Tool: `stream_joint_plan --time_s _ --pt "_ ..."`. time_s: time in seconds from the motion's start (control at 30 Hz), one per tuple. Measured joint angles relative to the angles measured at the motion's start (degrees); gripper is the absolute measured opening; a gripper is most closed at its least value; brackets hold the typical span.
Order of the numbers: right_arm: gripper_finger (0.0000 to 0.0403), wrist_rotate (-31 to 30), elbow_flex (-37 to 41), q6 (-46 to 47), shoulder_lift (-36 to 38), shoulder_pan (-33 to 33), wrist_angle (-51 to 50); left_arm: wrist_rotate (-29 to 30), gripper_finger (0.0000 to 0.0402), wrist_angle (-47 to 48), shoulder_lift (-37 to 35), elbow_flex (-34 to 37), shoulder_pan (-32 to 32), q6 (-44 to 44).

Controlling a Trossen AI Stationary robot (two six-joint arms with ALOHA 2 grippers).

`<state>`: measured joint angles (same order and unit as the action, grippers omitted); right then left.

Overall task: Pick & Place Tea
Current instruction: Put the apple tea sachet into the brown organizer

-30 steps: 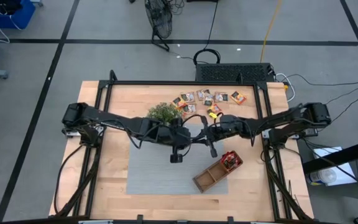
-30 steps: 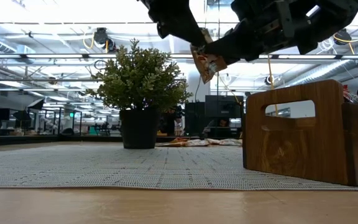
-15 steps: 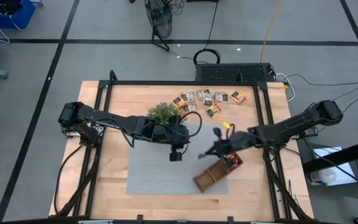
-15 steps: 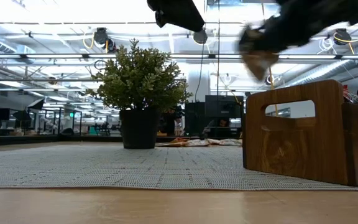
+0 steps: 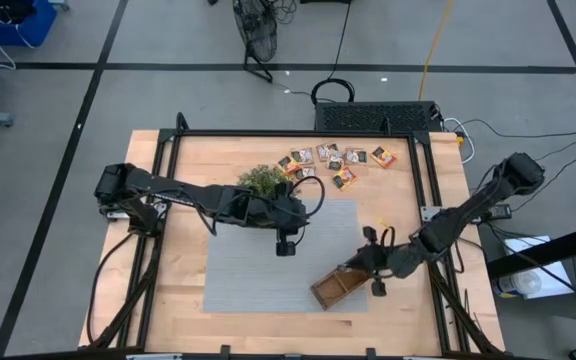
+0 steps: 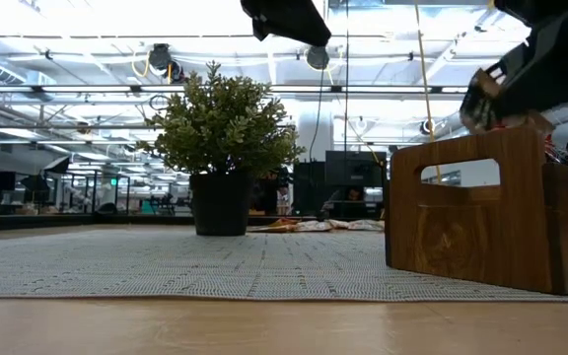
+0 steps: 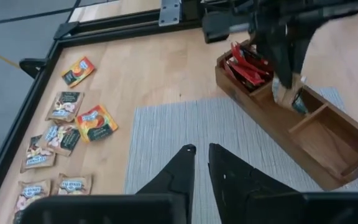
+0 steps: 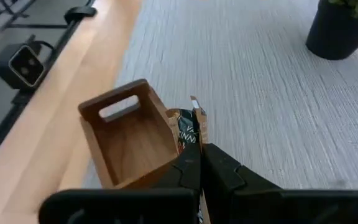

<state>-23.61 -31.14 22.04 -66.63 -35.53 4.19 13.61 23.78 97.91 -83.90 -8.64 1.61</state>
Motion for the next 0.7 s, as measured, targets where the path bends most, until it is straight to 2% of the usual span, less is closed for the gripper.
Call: stream_joint_plan --time_s 0.13,0.3,0.7 --pt "0.0000 -0.3 0.9 -0.7 -3.9 -0.9 7.6 0.0 0.0044 -0.2 0.0 0.0 0.0 -0.3" --pt "0.0000 -0.4 1.0 -1.5 -7.6 -1.4 10.8 0.0 0.0036 -0.2 0.0 0.0 0.0 -0.6" --pt "0.0000 -2.1 1.0 -3.2 -10.8 -0.8 11.7 0.0 0.0035 -0.5 0.0 0.0 0.0 -0.6"
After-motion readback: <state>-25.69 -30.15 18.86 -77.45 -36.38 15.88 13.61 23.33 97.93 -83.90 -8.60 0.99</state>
